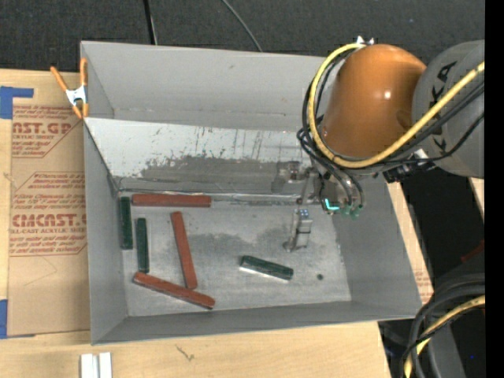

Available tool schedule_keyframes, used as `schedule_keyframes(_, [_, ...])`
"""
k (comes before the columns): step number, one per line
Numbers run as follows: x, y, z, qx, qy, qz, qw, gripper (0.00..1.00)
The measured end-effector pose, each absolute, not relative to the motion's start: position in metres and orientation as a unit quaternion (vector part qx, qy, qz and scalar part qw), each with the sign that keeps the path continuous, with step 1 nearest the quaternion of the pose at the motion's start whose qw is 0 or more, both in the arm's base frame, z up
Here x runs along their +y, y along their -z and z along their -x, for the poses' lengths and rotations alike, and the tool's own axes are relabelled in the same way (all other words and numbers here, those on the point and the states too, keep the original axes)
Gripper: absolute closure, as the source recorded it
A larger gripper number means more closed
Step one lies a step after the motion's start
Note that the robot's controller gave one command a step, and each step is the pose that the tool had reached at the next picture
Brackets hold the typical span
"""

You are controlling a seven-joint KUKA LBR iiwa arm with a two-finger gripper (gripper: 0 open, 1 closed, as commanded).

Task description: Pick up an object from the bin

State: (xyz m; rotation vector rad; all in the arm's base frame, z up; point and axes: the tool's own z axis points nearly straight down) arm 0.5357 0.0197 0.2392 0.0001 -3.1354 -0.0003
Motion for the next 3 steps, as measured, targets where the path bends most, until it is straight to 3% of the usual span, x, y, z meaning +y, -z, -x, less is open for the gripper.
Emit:
schedule_keyframes(1, [0.02,-0.243,-0.537,-1.0,0.0,0.0,-0.001,0.0])
schedule_keyframes(3, [0.027,-0.137,-0.502,-1.0,0.0,-0.007,-0.002,0.0])
